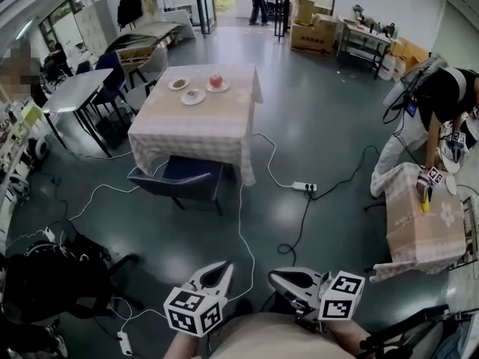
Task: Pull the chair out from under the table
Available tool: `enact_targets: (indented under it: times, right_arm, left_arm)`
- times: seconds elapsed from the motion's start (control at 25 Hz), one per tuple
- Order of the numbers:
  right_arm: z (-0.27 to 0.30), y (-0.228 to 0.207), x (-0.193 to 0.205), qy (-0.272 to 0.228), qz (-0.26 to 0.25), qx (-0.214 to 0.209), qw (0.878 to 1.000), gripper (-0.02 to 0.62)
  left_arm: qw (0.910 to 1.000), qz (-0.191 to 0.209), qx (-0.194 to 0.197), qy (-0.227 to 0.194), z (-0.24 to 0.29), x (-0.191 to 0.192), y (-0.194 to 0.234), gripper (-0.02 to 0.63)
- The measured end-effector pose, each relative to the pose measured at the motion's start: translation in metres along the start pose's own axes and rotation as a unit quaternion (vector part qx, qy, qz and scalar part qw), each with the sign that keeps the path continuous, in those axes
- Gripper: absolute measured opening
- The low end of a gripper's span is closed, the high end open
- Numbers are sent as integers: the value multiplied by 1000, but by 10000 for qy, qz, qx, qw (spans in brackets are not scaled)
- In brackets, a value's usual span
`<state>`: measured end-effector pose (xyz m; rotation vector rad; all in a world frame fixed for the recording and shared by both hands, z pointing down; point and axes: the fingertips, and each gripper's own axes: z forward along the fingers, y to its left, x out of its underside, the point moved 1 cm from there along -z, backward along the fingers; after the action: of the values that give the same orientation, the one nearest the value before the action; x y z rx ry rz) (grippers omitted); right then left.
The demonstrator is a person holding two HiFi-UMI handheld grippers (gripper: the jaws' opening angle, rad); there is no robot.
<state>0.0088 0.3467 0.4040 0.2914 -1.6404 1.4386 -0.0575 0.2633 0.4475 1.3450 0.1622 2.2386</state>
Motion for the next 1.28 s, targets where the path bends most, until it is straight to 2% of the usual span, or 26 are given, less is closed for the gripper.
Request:
enact_targets:
  times: [0.12, 0.32, 0.52, 0.92, 1.04, 1.28]
  right_arm:
    - [-12, -13, -16, 20, -84, -229, 9997, 9]
    - [-58, -49, -48, -212, -50, -318, 9993, 9]
    - [-86, -75, -61, -116, 0, -577, 9983, 9]
    - [-75, -91, -61, 444, -86, -1332, 9901, 9]
    - [-77, -95, -68, 417, -248, -1321, 9901, 11]
    - [-79, -105, -74, 286, -306, -1097, 9931, 9]
  left_arm:
    - [10000, 58, 1, 45, 25, -14, -22, 6]
    - [9993, 370, -81, -47, 67, -45, -72, 6]
    - [9983, 429, -402, 31, 96, -52, -97, 6]
    - [9931, 200, -1147, 131, 103, -48, -87, 6]
    - [9933, 211, -1133, 113, 110, -52, -87, 6]
    - [9950, 502, -859, 77, 128, -63, -91, 6]
